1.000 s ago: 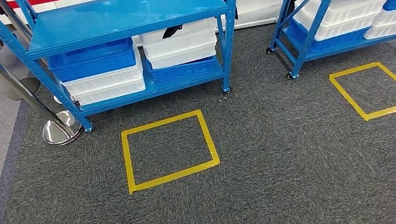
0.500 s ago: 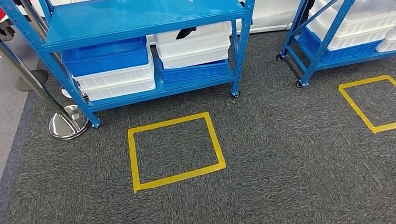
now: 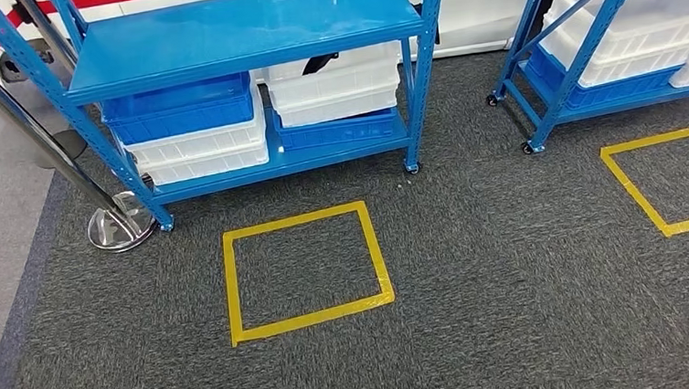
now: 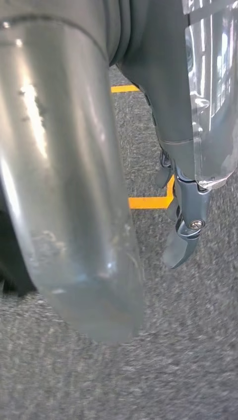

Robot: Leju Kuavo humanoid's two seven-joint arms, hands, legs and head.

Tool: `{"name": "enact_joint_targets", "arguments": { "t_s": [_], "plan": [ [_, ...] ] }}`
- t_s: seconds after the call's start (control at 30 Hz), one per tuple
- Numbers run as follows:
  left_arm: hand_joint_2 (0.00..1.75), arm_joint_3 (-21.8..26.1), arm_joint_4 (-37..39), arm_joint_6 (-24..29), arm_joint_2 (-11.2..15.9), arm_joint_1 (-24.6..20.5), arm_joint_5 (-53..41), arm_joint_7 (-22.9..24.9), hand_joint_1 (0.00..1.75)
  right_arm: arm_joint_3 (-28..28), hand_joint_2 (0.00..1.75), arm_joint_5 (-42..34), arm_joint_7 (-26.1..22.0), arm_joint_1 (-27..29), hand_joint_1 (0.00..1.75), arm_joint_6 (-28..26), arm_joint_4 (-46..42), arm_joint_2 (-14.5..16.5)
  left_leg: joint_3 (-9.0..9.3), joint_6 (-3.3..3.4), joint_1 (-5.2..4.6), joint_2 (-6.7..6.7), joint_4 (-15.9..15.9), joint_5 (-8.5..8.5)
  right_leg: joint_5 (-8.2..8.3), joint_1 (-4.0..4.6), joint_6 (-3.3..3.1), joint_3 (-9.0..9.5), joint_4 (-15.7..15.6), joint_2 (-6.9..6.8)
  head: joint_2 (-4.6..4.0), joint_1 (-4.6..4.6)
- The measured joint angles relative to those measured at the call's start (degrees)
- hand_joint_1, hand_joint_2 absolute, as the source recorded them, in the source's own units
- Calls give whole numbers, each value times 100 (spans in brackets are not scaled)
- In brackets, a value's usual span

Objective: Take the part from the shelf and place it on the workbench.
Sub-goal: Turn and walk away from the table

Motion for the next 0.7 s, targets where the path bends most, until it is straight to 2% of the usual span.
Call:
{"name": "enact_joint_targets", "arguments": {
  "t_s": [0.03, 0.07, 0.1, 0.17, 0.23, 0.27, 0.3, 0.37, 0.4, 0.43, 0.5, 0.53, 0.57, 0.6, 0.63, 0.7],
  "plan": [
    [0, 0, 0, 0, -2, 7, -1, 1, 0, -2, 0, 0, 0, 0, 0, 0, 0, 0, -207, -10, 3, 1, 264, -71, -40, 9, -5, 39, 0, 1, -1, 2],
    [0, 0, 0, 0, -4, 17, -1, 1, 0, -3, 0, 0, 0, 3, 0, 0, 1, 0, -332, -7, 4, 2, 348, -44, -85, 19, -6, 93, 0, 3, -1, -1],
    [0, 1, 0, 0, -7, 28, -1, 1, 0, -4, 0, 0, 0, 6, 0, 0, 1, 0, -362, 9, 3, 3, 229, 90, -135, 28, -3, 161, -1, 5, -1, -1],
    [0, 3, 0, 1, -6, 44, -1, 1, 0, -7, 0, 0, 1, 19, 0, 0, 4, 2, -221, 105, -23, 20, -443, 607, -243, 42, 7, 300, -6, 1, -1, 2],
    [0, 13, 0, 3, 2, 46, -2, 1, 0, -11, 0, 0, 0, 18, 0, 3, 14, 9, -111, 211, -85, 55, -954, 910, -330, 41, 50, 382, -23, 0, -1, 24],
    [0, 17, 0, 4, 5, 48, -3, 0, 0, -13, 0, 0, 2, 13, 0, 4, 19, 12, -96, 255, -114, 68, -1057, 951, -350, 35, 85, 415, -21, 0, -1, 33],
    [0, 20, 0, 4, 8, 48, -3, 0, 0, -14, 0, 0, 3, 1, 0, 7, 21, 13, -69, 284, -129, 67, -1096, 911, -346, 32, 127, 456, -16, 0, 0, 39],
    [0, 22, 0, 4, 4, 50, -3, -1, 0, -14, 0, 0, 9, -12, 0, 9, 21, 10, 95, 346, -104, 41, -1217, 923, -310, 31, 194, 488, 114, -8, 0, 39],
    [0, 22, 0, 4, 2, 46, -3, -1, 0, -14, 0, 0, 10, -17, 0, 9, 21, 8, 194, 375, -85, 31, -1267, 912, -300, 29, 221, 417, 283, -4, 0, 47],
    [0, 22, 0, 3, -1, 36, -3, -2, 0, -15, 0, 0, 12, -24, 0, 9, 21, 5, 278, 394, -69, 24, -1310, 893, -343, 24, 245, 253, 560, 4, 0, 57],
    [0, 22, 0, 0, -2, 21, -4, -3, 0, -16, 0, 0, 13, -31, 0, 9, 21, 3, 383, 421, -62, 17, -1335, 813, -589, -6, 297, -225, 1200, 21, 1, 72],
    [0, 22, 0, -2, -5, 20, -5, -3, 0, -16, 0, 0, 16, -29, 0, 10, 21, 2, 441, 419, -58, 8, -1335, 756, -741, -23, 323, -457, 1425, 23, 1, 73],
    [0, 23, 0, -3, -8, 25, -7, -2, 0, -17, 0, 0, 19, -23, 0, 11, 21, -1, 513, 409, -53, -5, -1334, 694, -834, -37, 347, -614, 1499, 23, 0, 72],
    [0, 23, 0, -4, -11, 32, -7, -2, 0, -17, 0, 0, 23, -13, 0, 11, 21, -4, 602, 390, -44, -20, -1334, 625, -820, -50, 368, -691, 1408, 22, 0, 75],
    [0, 24, 0, -4, -16, 39, -8, -1, 0, -18, 0, 0, 27, -1, 0, 11, 21, -9, 701, 368, -34, -35, -1333, 551, -673, -62, 385, -698, 1173, 22, -1, 76],
    [0, 25, 0, -3, -24, 46, -8, -1, 0, -23, 0, 0, 31, 33, 0, 14, 21, -18, 878, 308, -23, -49, -1323, 385, -37, -68, 386, -626, 523, 16, -1, 83]
  ]
}}
